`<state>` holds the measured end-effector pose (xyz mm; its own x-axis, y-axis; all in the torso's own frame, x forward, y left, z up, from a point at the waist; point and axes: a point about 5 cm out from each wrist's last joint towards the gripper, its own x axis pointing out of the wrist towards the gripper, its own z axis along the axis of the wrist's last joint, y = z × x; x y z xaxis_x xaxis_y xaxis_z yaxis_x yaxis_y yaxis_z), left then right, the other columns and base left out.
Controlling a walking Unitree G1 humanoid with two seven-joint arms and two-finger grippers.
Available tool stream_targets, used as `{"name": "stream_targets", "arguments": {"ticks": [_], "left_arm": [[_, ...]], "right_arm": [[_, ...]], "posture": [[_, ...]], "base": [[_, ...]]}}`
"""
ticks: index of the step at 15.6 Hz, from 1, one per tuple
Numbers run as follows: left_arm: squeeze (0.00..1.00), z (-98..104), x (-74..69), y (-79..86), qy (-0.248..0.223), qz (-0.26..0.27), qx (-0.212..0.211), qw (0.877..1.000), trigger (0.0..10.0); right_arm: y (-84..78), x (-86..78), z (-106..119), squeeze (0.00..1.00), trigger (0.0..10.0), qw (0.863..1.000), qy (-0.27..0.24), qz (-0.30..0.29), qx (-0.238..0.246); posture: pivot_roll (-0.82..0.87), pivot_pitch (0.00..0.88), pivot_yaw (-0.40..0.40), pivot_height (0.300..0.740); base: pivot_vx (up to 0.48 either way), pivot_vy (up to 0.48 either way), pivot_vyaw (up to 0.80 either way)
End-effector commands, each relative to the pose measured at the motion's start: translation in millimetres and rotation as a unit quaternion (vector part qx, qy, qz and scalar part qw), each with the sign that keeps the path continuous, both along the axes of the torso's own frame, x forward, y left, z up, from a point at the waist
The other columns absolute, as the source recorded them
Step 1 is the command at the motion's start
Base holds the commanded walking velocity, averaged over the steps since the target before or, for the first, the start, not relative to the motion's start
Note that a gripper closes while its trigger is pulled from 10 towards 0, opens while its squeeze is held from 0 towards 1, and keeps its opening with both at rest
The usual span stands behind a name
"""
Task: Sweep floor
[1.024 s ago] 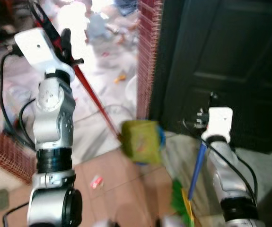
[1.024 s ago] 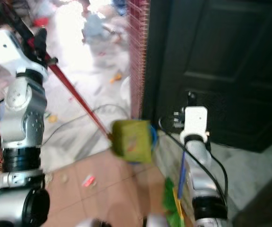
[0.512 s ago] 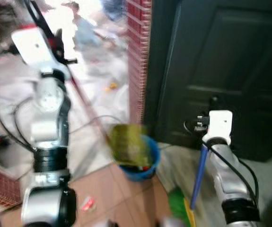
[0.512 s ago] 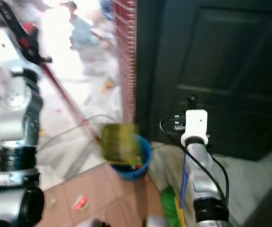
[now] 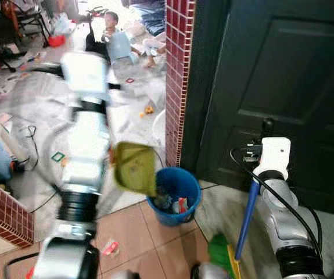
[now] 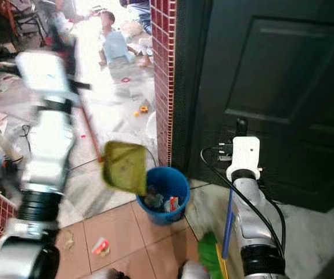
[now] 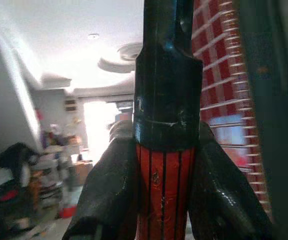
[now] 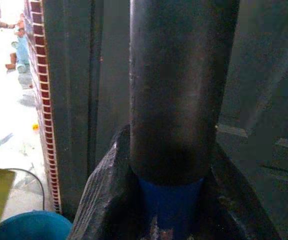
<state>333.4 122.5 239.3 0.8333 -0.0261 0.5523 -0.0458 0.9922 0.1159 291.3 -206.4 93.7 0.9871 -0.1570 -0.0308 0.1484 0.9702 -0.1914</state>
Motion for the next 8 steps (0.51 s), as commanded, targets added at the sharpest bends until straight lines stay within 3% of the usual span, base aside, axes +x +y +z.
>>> {"name": "stream_targets", "arguments": {"ticks": [1,3,4,6,8], "left_arm": [[0.00,8.9,-4.0,-7.7,-0.034,-0.018,0.004,0.999,10.0],[0.00,14.6,-6.3,-19.6,-0.041,-0.042,0.001,0.998,10.0],[0.00,25.4,-5.3,-15.5,-0.049,-0.031,-0.005,0.998,10.0],[0.00,75.7,-6.4,21.7,-0.100,0.057,-0.018,0.993,10.0],[0.00,87.8,-14.0,49.8,-0.102,0.112,0.020,0.988,10.0]], "right_arm": [[-2.8,2.9,12.5,0.00,10.0,1.000,-0.025,-0.001,-0.013],[-1.8,3.5,12.4,0.00,10.0,1.000,-0.025,0.001,-0.013],[-1.0,4.3,12.4,0.00,10.0,1.000,-0.025,0.003,-0.012],[0.9,5.9,10.7,0.00,10.0,1.000,-0.022,0.008,-0.010],[4.9,8.3,9.0,0.00,10.0,1.000,-0.020,0.015,-0.006]], "posture": [[-0.15,0.000,0.036,0.740],[-0.15,0.000,0.036,0.740],[-0.13,0.000,0.035,0.740],[-0.11,0.000,0.034,0.740],[-0.09,0.000,0.032,0.740]], "base": [[0.000,0.000,0.00],[0.000,0.000,0.00],[0.000,0.000,0.00],[0.000,0.000,0.00],[0.000,0.000,0.00]]}}
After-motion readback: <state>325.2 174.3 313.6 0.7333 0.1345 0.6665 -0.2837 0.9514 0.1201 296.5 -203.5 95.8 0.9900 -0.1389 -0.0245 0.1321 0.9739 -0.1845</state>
